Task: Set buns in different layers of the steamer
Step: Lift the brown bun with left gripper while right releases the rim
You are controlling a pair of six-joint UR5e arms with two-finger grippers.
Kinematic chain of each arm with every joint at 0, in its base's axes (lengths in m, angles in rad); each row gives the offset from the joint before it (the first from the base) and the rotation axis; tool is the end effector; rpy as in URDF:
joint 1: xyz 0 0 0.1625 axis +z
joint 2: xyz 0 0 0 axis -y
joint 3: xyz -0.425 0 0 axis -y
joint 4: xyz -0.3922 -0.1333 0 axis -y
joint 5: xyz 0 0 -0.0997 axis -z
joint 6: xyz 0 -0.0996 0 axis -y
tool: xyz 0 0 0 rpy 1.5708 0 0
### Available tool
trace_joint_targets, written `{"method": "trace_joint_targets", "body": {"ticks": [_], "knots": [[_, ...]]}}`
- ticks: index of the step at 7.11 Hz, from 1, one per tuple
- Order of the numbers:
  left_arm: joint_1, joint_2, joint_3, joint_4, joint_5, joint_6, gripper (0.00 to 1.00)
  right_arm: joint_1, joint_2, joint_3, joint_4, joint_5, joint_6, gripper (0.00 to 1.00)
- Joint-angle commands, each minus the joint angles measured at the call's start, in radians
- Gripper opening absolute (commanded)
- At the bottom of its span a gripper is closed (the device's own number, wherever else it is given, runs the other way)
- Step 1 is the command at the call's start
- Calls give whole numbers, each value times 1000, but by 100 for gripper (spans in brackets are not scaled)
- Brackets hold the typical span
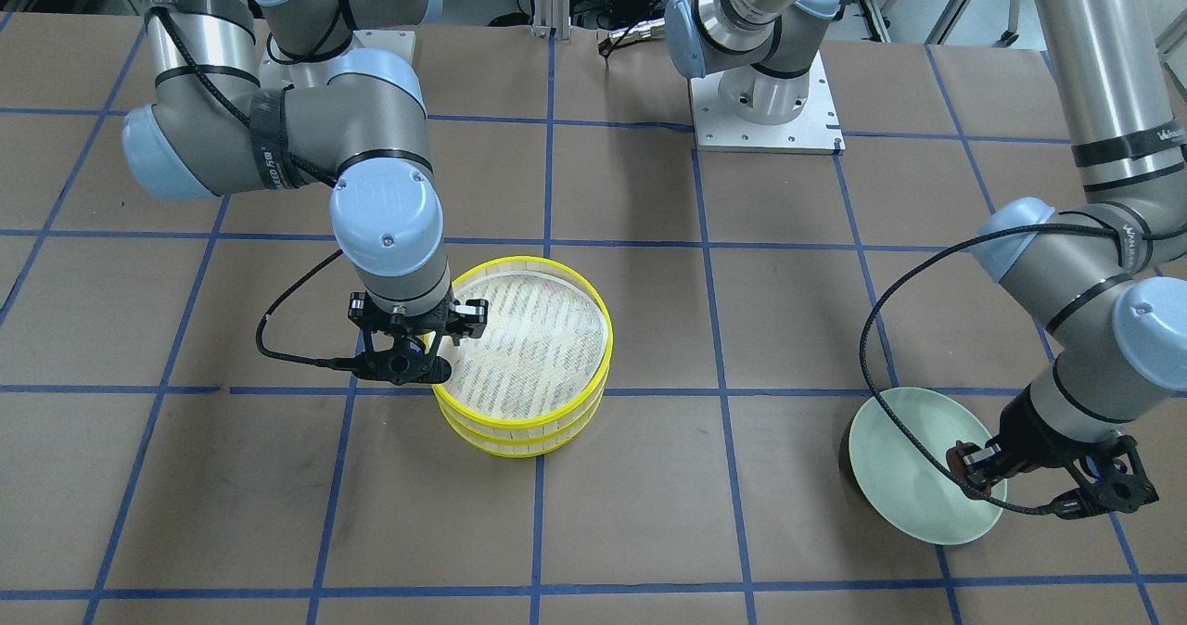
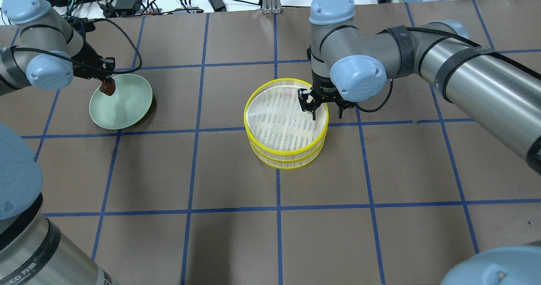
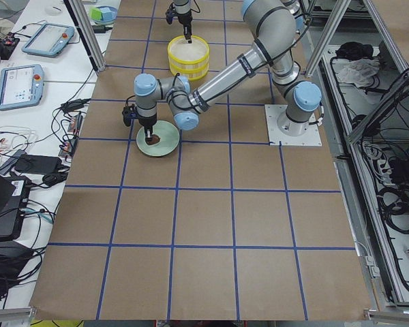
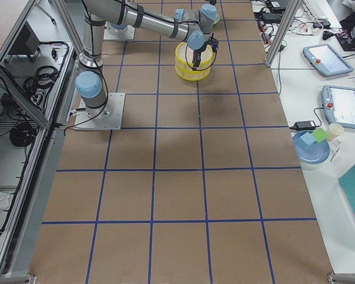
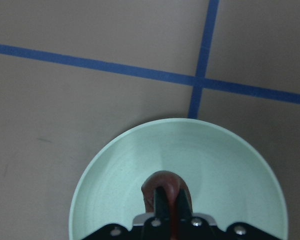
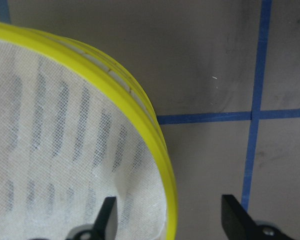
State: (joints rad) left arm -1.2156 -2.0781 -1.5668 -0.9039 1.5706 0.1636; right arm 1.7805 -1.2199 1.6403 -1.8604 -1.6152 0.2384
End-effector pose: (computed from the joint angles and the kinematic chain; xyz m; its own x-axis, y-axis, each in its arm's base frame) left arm 0.1061 -0.6695 0.2628 -0.9810 -0.1924 -0.0263 -0.1858 0.9693 -0.1607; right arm 0.2489 -0.5503 0.2899 -0.9971 0.0214 0.0736 0.0299 0.9928 0.1163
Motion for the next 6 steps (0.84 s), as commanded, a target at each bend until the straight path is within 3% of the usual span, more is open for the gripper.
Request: {"method": "trace_joint_targets", "body": {"ticks": [1,2,4,6], "knots": [[-86,48,5,-13,0,-117,0,-1,-116,-13,32,5,-1,100],[-140,70,5,-20,-1,-200,0,-3,-185,-43,93,9,-1,100],[-265,107,2,-41,-23,-319,0,-19,-291,-159,328,14,-1,100],[-387,134,1,-50,-29,-445,0,-29,-311,-207,415,12,-2,100]]}}
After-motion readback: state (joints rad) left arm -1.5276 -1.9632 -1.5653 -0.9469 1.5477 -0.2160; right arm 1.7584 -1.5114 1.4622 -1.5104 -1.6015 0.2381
